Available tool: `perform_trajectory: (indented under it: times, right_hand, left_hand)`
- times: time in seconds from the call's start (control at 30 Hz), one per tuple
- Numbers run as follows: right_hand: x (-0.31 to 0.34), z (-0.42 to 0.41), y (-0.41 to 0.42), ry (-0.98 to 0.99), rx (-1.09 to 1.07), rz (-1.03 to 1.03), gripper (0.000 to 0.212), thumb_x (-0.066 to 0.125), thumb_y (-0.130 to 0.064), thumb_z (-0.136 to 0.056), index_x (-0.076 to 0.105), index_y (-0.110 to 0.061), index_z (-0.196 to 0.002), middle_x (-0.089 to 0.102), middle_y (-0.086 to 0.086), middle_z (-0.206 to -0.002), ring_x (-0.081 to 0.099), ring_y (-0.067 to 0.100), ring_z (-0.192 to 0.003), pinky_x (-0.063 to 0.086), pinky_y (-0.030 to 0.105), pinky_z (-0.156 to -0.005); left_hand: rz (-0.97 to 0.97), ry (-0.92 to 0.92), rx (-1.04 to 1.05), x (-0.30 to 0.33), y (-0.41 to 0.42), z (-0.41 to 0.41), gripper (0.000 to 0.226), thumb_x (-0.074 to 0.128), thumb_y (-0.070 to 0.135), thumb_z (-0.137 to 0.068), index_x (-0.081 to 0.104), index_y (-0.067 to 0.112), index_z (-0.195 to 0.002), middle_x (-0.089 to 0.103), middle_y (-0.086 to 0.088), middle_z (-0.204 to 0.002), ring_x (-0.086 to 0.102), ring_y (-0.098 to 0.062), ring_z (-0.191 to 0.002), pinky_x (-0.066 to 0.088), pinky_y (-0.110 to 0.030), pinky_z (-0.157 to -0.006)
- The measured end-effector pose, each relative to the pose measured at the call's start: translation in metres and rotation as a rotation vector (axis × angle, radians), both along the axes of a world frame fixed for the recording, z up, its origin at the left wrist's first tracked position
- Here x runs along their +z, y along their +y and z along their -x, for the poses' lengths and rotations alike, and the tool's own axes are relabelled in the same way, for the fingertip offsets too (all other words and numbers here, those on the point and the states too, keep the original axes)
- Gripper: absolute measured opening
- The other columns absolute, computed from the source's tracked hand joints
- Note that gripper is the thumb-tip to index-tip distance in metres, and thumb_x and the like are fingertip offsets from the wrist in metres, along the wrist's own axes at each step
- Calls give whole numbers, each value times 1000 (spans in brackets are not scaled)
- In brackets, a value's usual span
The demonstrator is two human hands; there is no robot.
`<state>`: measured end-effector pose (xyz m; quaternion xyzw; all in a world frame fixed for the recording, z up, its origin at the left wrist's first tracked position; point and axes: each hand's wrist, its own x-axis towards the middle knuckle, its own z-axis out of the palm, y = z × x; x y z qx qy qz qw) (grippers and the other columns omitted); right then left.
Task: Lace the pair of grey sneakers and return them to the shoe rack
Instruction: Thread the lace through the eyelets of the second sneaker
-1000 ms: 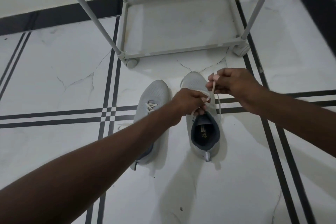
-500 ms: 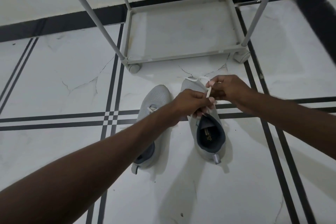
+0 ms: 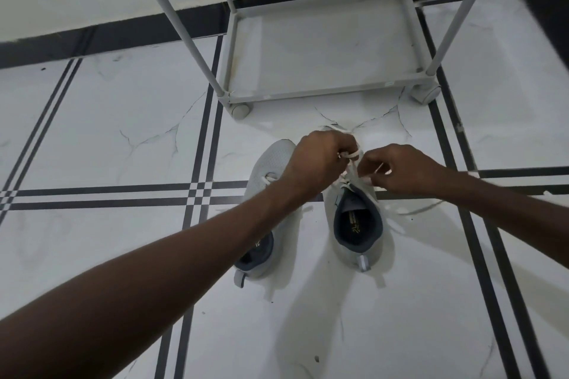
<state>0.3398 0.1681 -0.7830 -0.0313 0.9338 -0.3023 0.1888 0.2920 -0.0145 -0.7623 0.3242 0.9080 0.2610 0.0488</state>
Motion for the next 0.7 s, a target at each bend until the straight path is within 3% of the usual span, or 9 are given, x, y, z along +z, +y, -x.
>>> perform_trajectory:
  times: [0.07, 0.13, 0.2, 0.3, 0.4, 0.5, 0.57, 0.63, 0.7]
  right_hand:
    - [-3, 6, -4, -73, -125, 302, 15, 62, -8, -89, 73, -13, -98, 74, 6, -94, 70, 24, -93, 56, 39, -87]
    - [1, 12, -9, -258, -239, 651, 18, 55, -5, -95, 70, -2, -103, 74, 15, -100, 71, 25, -95, 57, 36, -87]
    - [4, 16, -12, -373, -302, 780, 20, 52, -3, -96, 68, 4, -105, 73, 18, -98, 73, 24, -90, 57, 33, -83]
    - [3, 18, -12, -376, -416, 801, 19, 55, 0, -92, 69, 5, -105, 74, 19, -96, 73, 29, -88, 59, 32, -76]
    - [0, 18, 0, -242, -646, 797, 16, 54, -2, -87, 66, 8, -91, 71, 17, -79, 70, 33, -74, 58, 33, -68]
    - [-1, 17, 15, -187, -757, 760, 13, 51, -10, -79, 57, -4, -70, 55, 3, -51, 49, 22, -42, 46, 30, -53]
    - [-3, 15, 26, -162, -740, 672, 18, 49, -16, -77, 51, -10, -61, 45, 1, -47, 34, 15, -35, 33, 26, -47]
    - [-8, 9, 39, 16, -572, 329, 28, 49, -22, -79, 47, -10, -54, 41, 4, -46, 33, 16, -40, 30, 25, -45]
    - [-17, 1, 50, 207, -291, -54, 37, 50, -28, -80, 45, -9, -49, 44, 8, -45, 39, 19, -44, 29, 26, -44]
  left_hand:
    - [45, 178, -34, -5, 4, -4, 15, 62, 11, -79, 71, 18, -90, 68, 0, -80, 63, -22, -70, 50, -35, -57]
    - [52, 267, -19, -8, 6, -6, 17, 60, 10, -79, 69, 18, -90, 66, 0, -79, 61, -23, -69, 46, -33, -53]
    - [14, 272, 15, -10, 8, -6, 14, 61, 11, -80, 70, 18, -88, 66, 0, -79, 61, -23, -72, 44, -32, -53]
    - [-102, 89, 124, -11, 8, -6, 13, 65, 18, -83, 75, 19, -91, 72, 1, -84, 65, -19, -76, 51, -35, -65]
    - [-300, -261, 338, -9, 0, -5, 8, 73, 23, -80, 79, 18, -85, 76, 1, -78, 70, -16, -72, 57, -34, -70]
    - [-408, -577, 579, -16, -16, -7, 16, 72, 25, -83, 77, 12, -75, 75, -9, -73, 68, -20, -63, 60, -35, -68]
    - [-409, -749, 730, -25, -28, -9, 20, 69, 16, -86, 73, 7, -69, 73, -12, -67, 63, -20, -57, 59, -34, -64]
    - [-393, -880, 849, -34, -39, -8, 19, 63, 6, -86, 70, -1, -69, 68, -15, -63, 59, -24, -53, 59, -36, -61]
    - [-305, -872, 845, -43, -47, -6, 12, 62, 7, -84, 69, 0, -79, 70, -20, -77, 66, -28, -60, 62, -46, -71]
